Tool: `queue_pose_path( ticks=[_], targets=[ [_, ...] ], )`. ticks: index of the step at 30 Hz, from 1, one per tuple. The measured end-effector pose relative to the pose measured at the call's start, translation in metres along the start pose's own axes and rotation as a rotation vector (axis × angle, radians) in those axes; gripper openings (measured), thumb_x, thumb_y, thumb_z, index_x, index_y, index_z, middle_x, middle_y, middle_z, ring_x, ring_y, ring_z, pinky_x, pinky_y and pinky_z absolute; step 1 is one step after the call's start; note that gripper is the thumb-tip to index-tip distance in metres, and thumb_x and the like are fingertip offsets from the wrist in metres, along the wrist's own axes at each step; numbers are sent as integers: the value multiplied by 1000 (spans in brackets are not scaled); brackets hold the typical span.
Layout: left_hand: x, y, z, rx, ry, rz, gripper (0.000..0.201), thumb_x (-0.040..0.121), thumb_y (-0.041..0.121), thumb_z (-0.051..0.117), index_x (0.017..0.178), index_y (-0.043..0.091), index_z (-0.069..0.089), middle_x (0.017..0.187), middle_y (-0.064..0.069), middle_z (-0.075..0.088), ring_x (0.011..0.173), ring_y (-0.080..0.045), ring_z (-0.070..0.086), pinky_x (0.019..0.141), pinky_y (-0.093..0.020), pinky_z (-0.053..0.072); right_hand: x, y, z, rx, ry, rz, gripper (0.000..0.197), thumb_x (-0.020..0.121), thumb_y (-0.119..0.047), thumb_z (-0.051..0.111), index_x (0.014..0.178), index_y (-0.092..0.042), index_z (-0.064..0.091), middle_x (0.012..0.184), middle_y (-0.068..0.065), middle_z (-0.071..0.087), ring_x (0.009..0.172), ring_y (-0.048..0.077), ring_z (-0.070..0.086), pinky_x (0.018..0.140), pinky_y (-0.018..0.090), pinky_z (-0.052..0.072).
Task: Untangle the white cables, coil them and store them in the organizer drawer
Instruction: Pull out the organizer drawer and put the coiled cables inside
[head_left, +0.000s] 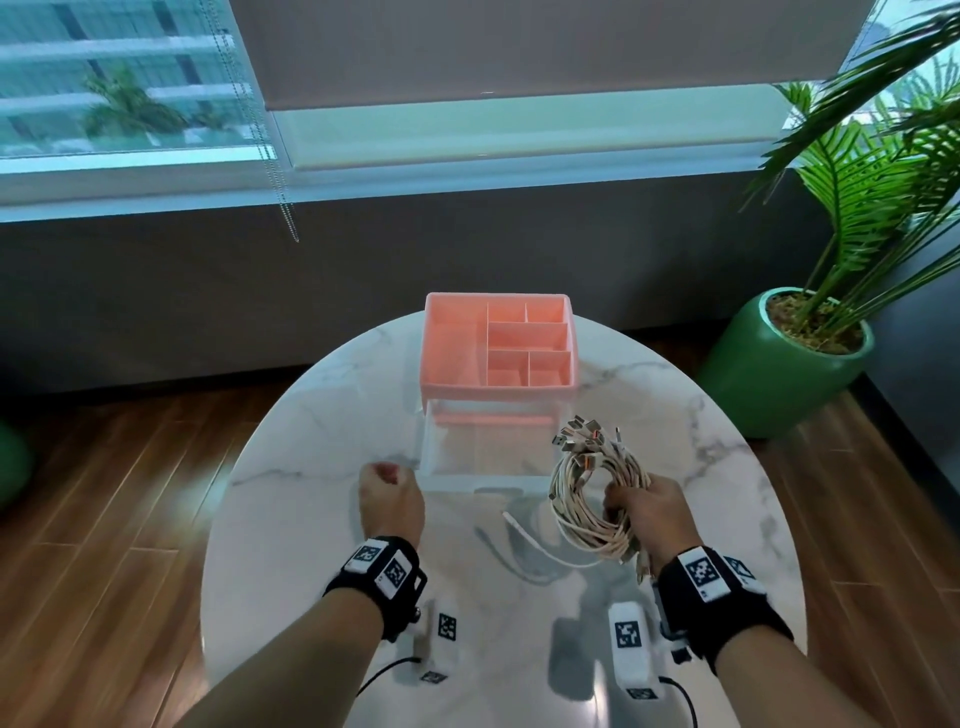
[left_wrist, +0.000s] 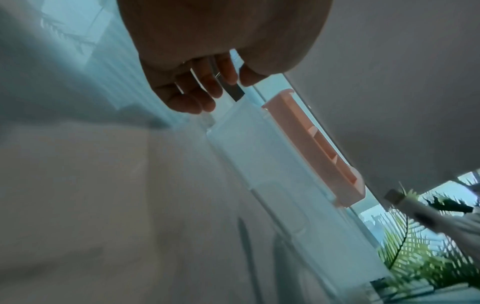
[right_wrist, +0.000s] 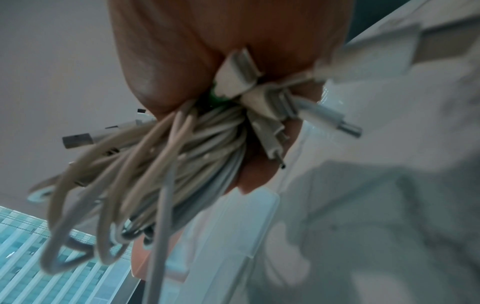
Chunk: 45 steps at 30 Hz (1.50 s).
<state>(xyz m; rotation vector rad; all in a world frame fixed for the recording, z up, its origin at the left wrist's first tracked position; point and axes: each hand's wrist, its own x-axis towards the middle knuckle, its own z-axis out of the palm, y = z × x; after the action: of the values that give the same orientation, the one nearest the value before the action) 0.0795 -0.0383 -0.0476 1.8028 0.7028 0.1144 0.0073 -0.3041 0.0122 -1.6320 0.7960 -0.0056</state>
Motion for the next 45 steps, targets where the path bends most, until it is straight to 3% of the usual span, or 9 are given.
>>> queue_pose_path(
  ticks=[4,11,19,22,25,30,37,41,45],
  targets=[
    [15,14,0,230,-184,155,22,91,27,66,110,16,65,103,2,68,97,-20,63,91,-34,50,3,-1,6,-2,-7,-3,12,72,6,63,61,4,63,48,17,57,37,26,52,42,29,43],
    [22,16,-1,327,-249,186,12,90,15,68,101,15,72,93,1,72,84,-18,66,69,-21,45,1,-28,20,22,-63,-19,12,73,5,62,61,3,62,51,19,57,39,26,52,44,29,42],
    [29,6,-3,277,-280,204,10,91,16,69,101,17,72,93,3,73,84,-13,68,75,-28,56,37,-91,73,58,-27,-155,10,77,1,60,69,0,66,54,12,61,44,24,52,42,28,43],
    [31,4,-3,277,-271,199,11,91,16,69,102,17,73,93,5,72,87,-14,68,82,-34,58,52,-88,95,-28,-21,-198,10,80,-2,59,76,-5,68,58,7,66,47,23,60,46,29,49],
    [32,2,-1,269,-260,198,12,91,15,70,103,16,73,93,3,73,86,-14,69,83,-35,58,64,-69,111,-216,-79,-265,13,84,-5,60,91,-11,69,80,9,72,71,27,70,63,33,55],
    [34,1,-1,277,-279,205,12,92,17,70,103,17,74,92,5,73,87,-15,70,84,-39,60,68,-47,119,-518,-259,-401,24,88,-5,63,110,-14,69,89,0,65,80,19,61,64,20,41],
    [34,2,-2,251,-293,187,11,91,18,70,101,20,73,91,6,73,84,-12,70,83,-42,61,98,-39,126,-779,-347,-260,29,78,-17,66,106,-8,63,97,8,68,87,27,65,76,31,50],
    [29,11,-3,352,-293,340,31,91,15,67,122,19,62,118,5,65,94,-9,65,91,-31,53,105,-44,130,-940,-356,-168,17,85,-18,63,96,-7,55,90,9,61,82,27,60,66,31,45],
    [29,27,5,465,-315,885,48,89,17,66,136,16,54,138,-3,54,119,-21,56,101,-36,49,107,-47,136,-1046,-354,-174,19,91,-24,62,84,-10,52,86,8,61,79,26,61,67,33,48]
  ],
)
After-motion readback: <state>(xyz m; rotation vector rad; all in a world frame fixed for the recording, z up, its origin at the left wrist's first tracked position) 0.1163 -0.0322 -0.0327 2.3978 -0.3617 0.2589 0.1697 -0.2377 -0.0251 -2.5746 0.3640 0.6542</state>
